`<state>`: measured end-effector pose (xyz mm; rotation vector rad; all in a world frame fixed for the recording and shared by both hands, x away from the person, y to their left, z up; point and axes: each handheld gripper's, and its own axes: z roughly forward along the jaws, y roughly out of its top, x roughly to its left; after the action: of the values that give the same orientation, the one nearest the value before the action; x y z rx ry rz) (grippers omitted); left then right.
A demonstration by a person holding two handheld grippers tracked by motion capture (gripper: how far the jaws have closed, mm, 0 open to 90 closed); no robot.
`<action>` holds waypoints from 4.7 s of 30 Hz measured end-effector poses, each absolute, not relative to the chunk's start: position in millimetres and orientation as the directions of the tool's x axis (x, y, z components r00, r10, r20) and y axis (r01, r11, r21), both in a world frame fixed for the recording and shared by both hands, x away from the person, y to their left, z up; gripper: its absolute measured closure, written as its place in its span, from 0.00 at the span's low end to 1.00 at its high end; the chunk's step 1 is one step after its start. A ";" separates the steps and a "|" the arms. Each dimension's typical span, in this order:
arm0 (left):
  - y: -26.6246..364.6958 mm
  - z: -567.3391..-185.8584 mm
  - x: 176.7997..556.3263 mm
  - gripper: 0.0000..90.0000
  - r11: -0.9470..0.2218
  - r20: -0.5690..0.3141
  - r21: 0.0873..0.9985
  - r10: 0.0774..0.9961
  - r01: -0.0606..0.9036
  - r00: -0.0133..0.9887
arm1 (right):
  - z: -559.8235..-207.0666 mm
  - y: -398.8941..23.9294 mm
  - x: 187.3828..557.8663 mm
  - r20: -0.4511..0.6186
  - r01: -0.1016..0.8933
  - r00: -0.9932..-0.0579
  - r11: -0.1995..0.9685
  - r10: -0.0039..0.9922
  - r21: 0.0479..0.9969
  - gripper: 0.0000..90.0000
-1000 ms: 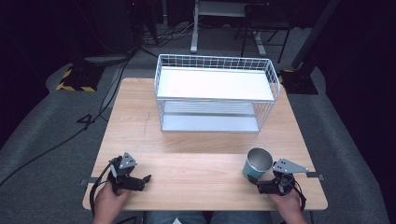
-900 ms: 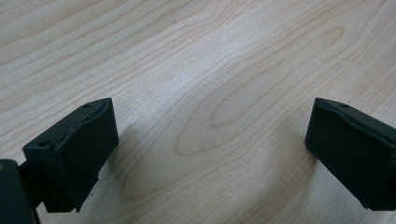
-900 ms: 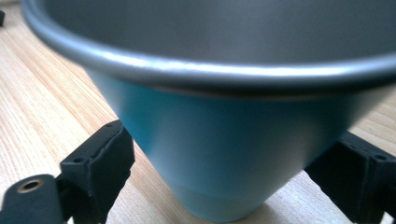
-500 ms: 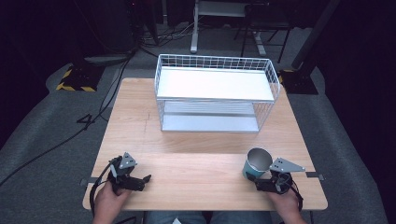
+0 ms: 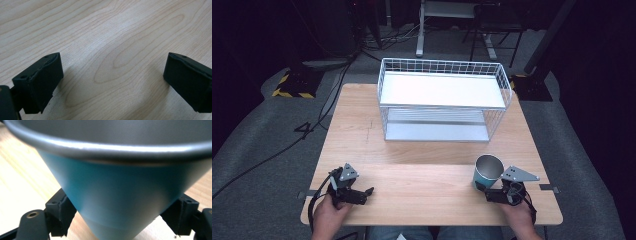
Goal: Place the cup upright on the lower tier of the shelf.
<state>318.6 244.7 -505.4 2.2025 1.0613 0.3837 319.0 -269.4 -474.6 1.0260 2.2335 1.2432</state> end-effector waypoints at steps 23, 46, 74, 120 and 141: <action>244.5 -505.4 318.0 0.03 -0.456 -0.013 0.671 0.781 0.585 0.624 | -430.9 -231.1 360.8 0.003 0.381 -0.655 0.327 0.755 0.865 0.24; 244.7 -505.2 318.1 0.03 -0.456 -0.016 0.670 0.780 0.586 0.626 | -426.9 -180.7 419.5 -0.039 0.333 -0.645 0.327 0.763 0.884 0.24; 244.0 -505.3 319.8 0.04 -0.450 -0.020 0.669 0.785 0.592 0.620 | -457.2 -148.2 477.1 0.000 0.381 -0.610 0.293 0.793 0.877 0.24; 244.2 -505.3 319.5 0.04 -0.454 -0.019 0.669 0.781 0.588 0.624 | -474.9 -118.1 520.4 -0.018 0.384 -0.571 0.286 0.821 0.878 0.03; 244.0 -505.5 319.4 0.04 -0.451 -0.021 0.671 0.782 0.589 0.623 | -446.9 -155.7 478.0 -0.023 0.352 -0.610 0.297 0.792 0.888 0.02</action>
<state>319.4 244.0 -505.5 2.1959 1.0698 0.3856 478.0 -155.7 -446.9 1.0192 2.1074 1.2653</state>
